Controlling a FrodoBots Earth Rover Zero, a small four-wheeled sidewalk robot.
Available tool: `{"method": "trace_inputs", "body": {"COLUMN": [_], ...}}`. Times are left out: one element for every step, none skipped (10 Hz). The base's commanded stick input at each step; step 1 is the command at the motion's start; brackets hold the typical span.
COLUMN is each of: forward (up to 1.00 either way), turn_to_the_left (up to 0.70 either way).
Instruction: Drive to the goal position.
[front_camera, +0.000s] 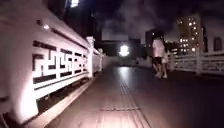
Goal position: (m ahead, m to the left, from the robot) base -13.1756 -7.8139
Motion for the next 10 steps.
{"method": "trace_inputs", "body": {"forward": [0.45,0.45,0.45,0.45,0.45,0.45,0.45,0.45,0.45,0.45], "turn_to_the_left": [0.0,0.0,0.0,0.0,0.0,0.0,0.0,0.0,0.0,0.0]}}
